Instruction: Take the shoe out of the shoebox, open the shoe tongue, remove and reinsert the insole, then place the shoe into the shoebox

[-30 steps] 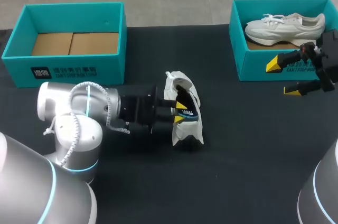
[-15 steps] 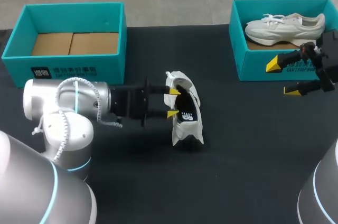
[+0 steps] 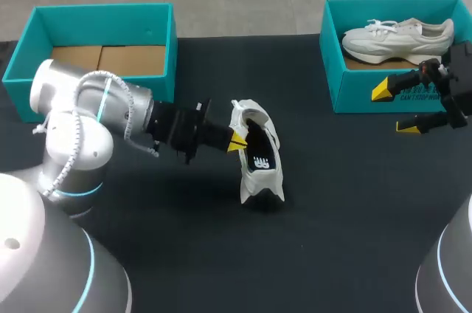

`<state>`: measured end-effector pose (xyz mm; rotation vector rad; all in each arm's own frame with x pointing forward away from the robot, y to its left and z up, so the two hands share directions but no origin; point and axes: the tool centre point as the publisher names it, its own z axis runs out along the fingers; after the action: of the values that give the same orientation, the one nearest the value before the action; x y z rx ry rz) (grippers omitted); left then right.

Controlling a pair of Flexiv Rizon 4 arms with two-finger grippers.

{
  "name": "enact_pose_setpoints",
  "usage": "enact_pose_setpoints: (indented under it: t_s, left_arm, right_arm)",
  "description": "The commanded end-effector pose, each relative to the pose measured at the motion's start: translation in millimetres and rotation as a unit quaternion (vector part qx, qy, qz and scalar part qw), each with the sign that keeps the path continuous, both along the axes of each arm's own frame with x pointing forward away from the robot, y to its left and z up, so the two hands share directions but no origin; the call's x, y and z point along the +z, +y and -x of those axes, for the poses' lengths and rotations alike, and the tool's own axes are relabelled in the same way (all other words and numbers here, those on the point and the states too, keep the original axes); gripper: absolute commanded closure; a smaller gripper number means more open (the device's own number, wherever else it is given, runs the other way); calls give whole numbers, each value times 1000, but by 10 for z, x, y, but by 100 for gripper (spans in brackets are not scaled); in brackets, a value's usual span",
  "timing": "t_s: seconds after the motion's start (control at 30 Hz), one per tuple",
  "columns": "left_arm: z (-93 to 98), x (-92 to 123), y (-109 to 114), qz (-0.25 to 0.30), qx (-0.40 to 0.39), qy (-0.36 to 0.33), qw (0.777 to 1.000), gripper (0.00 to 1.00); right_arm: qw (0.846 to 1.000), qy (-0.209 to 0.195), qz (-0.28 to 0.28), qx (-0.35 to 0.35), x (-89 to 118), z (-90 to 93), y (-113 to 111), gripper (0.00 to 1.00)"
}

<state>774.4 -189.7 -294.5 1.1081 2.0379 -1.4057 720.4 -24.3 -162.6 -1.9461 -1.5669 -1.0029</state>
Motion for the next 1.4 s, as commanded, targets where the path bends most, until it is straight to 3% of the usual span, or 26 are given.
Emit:
enact_pose_setpoints:
  t_s: [0.03, 0.5, 0.53, 0.63, 0.77, 1.13, 1.4]
  left_arm:
    - [-84, 15, -63, -57, -79, 50, 994, 100]
    - [-84, 15, -63, -57, -79, 50, 994, 100]
    - [-89, 15, -55, -73, -85, 44, 993, 100]
    - [-163, -34, -7, -191, -82, 7, 978, 100]
    - [-161, -12, 24, -264, -118, -17, 957, 100]
    - [-145, 28, -17, -372, -209, -45, 903, 100]
    - [-178, 16, -29, -415, -219, -42, 882, 100]
  right_arm:
    - [1000, 0, 1, -1, 0, 12, 3, 0]
    - [1000, 0, 1, -1, 0, 12, 3, 0]
    - [1000, 0, 1, -1, 0, 12, 3, 0]
    - [1000, 0, 1, -1, 0, 12, 3, 0]
    - [1000, 0, 1, -1, 0, 12, 3, 0]
    - [1000, 0, 1, -1, 0, 12, 3, 0]
    - [1000, 0, 1, -1, 0, 12, 3, 0]
